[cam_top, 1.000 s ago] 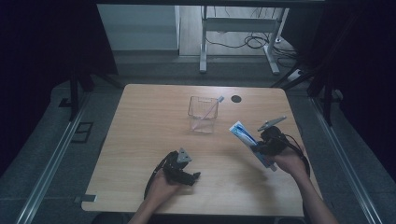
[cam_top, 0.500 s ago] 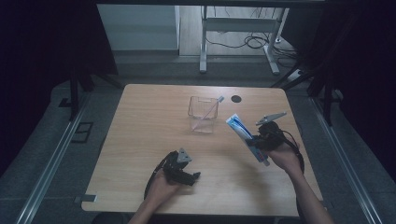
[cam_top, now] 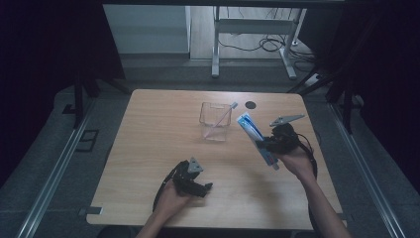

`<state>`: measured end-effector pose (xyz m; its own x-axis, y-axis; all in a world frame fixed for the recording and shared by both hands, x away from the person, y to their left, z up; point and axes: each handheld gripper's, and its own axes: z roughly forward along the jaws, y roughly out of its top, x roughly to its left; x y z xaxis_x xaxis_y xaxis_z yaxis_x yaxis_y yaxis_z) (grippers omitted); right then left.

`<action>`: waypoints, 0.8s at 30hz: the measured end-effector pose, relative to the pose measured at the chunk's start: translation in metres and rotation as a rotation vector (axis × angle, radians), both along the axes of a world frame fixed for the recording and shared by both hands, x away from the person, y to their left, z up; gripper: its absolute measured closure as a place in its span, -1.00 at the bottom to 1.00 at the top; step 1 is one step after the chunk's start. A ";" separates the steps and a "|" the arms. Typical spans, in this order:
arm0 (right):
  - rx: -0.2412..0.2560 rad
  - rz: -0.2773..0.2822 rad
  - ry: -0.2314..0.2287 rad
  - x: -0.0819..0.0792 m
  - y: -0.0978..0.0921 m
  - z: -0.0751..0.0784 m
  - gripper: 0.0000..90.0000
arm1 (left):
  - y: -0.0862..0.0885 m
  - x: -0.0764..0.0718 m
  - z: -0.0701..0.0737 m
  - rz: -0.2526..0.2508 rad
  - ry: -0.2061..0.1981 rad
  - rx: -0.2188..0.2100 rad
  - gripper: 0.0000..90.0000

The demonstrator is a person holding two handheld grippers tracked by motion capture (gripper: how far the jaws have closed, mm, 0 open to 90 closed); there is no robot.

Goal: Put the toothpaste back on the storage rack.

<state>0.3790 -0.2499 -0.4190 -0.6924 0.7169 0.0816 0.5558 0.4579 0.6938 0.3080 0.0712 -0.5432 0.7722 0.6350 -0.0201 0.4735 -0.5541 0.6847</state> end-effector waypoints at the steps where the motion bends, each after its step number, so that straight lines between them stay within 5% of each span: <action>1: 0.005 0.002 -0.004 0.001 0.001 0.001 0.62 | 0.000 0.000 0.000 -0.001 0.000 0.000 -0.75; 24: 0.101 0.016 -0.057 0.018 0.031 0.022 0.62 | 0.000 0.000 0.000 0.000 0.000 0.000 -0.75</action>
